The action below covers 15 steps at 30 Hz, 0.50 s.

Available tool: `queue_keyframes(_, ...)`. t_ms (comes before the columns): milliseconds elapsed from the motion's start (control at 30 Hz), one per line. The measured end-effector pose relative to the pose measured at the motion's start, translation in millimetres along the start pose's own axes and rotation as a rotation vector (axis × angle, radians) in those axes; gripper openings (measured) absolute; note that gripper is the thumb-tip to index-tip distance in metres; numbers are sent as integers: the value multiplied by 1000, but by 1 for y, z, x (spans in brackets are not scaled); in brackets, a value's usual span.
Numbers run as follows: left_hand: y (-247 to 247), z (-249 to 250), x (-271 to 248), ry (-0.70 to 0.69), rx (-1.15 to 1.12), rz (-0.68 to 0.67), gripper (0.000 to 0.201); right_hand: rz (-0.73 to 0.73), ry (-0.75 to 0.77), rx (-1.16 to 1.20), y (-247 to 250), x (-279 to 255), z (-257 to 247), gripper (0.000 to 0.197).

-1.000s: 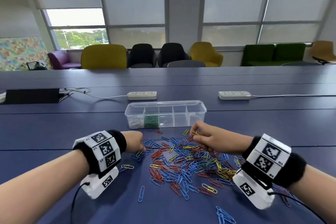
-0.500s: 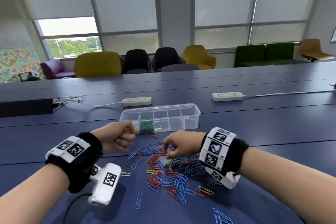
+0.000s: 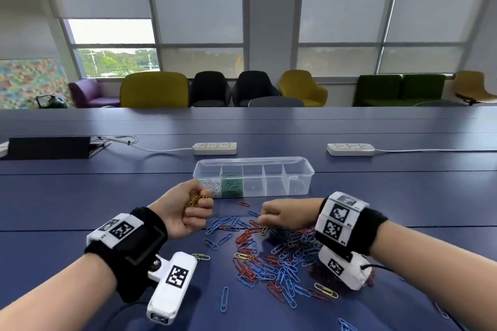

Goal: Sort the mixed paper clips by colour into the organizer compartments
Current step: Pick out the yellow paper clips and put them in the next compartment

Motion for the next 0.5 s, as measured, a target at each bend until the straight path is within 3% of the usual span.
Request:
queue_keyframes(100,4,-1,-3,17,169,79,22,168,-37,211,10,-7,10,22)
queue_keyframes(233,7,0,-6,-10,600,262,26,350,-82,590,10,-9,24,22)
queue_keyframes(400,-2,-1,-8,-59,1226,467,51,240,-77,347,10,-4,19,19)
queue_keyframes(433,-3,-1,-10,-72,1346,462,47,220,-60,290,10,-3,15,15)
queue_keyframes(500,-4,-2,-13,-99,1552,427,25,185,-33,150,10,1,8,25)
Point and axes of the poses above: each hand's wrist, its own x-axis towards the middle knuckle, its own y-axis out of the back of the hand, z = x × y, the point moved 3 cm from there along x, towards the middle knuckle, and after that the axes turned 15 degrees about y, right-handed, at the moved point
